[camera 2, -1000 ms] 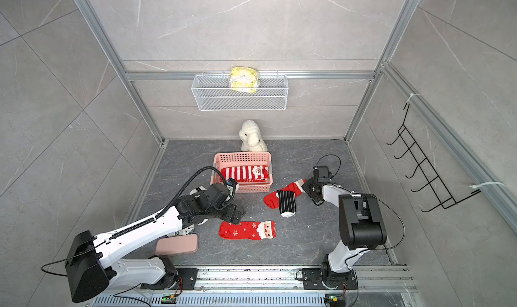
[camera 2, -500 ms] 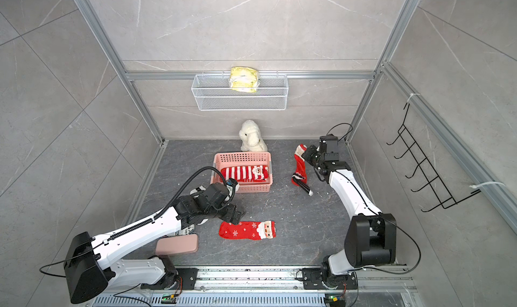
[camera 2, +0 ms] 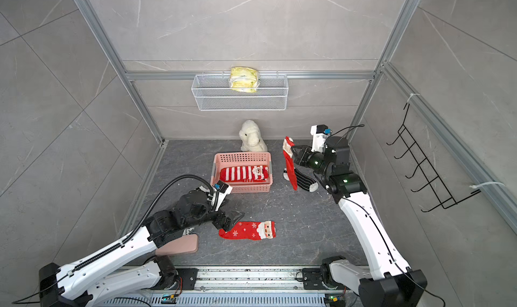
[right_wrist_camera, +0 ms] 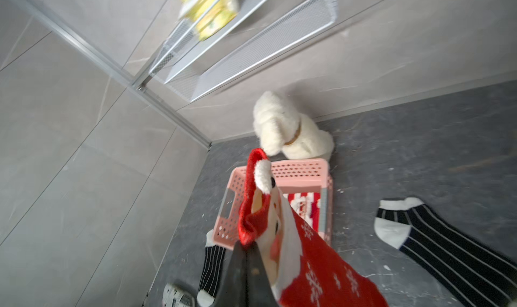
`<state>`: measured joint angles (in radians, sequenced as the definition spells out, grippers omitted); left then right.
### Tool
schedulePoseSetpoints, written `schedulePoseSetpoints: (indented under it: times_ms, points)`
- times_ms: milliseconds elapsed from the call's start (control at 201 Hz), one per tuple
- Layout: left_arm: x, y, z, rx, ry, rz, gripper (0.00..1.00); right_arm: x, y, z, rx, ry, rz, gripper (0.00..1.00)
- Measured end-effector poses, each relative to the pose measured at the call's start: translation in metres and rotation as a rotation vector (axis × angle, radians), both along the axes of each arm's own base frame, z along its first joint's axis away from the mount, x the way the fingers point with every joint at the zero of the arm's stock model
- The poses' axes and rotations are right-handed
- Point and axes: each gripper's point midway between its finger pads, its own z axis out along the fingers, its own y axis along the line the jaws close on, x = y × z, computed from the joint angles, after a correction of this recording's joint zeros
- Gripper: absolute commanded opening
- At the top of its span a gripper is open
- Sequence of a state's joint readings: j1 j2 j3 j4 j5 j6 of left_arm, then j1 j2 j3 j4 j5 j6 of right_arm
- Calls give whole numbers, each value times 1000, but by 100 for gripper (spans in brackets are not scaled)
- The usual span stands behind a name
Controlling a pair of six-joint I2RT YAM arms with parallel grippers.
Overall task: Place the socks together as a pair
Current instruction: Pick up the sock at the center of the board.
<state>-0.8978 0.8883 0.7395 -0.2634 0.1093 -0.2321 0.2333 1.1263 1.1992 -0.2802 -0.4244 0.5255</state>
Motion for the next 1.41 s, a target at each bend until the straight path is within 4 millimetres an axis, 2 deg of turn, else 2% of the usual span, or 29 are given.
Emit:
schedulePoseSetpoints:
  times_ms: [95, 199, 328, 523, 652, 806, 945, 1100, 1259, 1408]
  points:
    - [-8, 2, 7, -63, -55, -31, 93, -31, 28, -4, 3, -12, 114, 0]
    - [-12, 6, 15, -105, -110, -44, 92, -54, 52, -25, 3, 16, 218, 0]
    - [-12, 8, 30, -150, -170, -47, 86, -73, 77, -55, -13, 75, 310, 0]
    - [-14, 11, 53, -204, -273, -59, 77, -97, 105, -66, -35, 78, 416, 0]
    - [-3, 13, 61, -229, -293, -39, 76, -108, 116, -66, -46, 66, 457, 0]
    - [31, 17, 76, -302, -224, -10, 76, -114, 122, -66, -57, 49, 481, 0]
    - [52, 18, 78, -385, -153, -57, 67, -121, 129, -65, -59, 43, 504, 0]
    - [45, 5, 69, -411, -75, -164, 66, -130, 136, -66, -69, 35, 529, 0]
    - [37, 1, 85, -478, -115, -229, 61, -136, 141, -65, -76, 27, 546, 0]
    - [31, -1, 85, -515, -102, -269, 60, -137, 146, -60, -82, 9, 554, 0]
